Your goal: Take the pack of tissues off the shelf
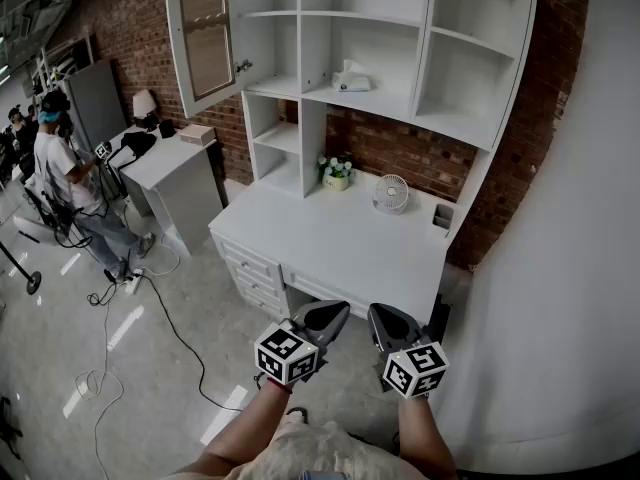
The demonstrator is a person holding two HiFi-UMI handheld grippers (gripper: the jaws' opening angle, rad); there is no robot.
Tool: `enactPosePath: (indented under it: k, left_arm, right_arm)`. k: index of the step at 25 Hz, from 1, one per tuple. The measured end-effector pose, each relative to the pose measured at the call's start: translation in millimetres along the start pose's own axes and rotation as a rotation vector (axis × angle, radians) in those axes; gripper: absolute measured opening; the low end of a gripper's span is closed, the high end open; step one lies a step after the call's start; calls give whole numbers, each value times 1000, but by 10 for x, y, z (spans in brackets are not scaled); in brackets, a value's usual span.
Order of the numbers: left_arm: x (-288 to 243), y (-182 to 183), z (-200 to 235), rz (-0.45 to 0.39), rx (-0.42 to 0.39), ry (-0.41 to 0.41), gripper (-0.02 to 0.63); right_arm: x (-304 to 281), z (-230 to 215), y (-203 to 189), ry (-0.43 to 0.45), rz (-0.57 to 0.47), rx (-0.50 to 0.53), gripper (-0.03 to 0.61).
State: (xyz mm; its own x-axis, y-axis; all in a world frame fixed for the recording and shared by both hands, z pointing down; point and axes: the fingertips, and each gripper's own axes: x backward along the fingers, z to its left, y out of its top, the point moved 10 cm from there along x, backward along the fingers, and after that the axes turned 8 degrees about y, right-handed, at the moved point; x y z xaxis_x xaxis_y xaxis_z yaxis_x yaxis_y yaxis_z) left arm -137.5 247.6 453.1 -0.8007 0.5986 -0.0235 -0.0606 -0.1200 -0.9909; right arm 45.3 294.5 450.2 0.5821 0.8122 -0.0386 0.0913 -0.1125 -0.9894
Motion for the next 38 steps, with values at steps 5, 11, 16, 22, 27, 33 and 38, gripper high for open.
enactPosePath:
  k: [5,11,16,22,27,33,38]
  left_arm:
    - [-15,-7,-20,0,0,3,11]
    - [-9,-30,-36,6,6,4,11]
    - [-14,-47,-56,10,8,5,11]
    - [-58,-22,-85,4,21,6,11]
    - [-113,-58,-134,6,17,-7,11]
    - [-322,-60,2,-1,17,-17,11]
    - [-622,-48,306,-10,27,-23,11]
  right_arm:
    - [14,-9,-3,3,-2,-1,14]
    - [18,-9,-26,5,4,-10,15]
    - [50,-17,-38,24,-31,-38,15]
    - [101,-53,-17,52,-85,-93,18]
    - [165,-112,-69,44,-81,-96,18]
    - [34,-284,-62,46,-73,-85,18]
    - [-259,-524,-21,54,-71,-77,18]
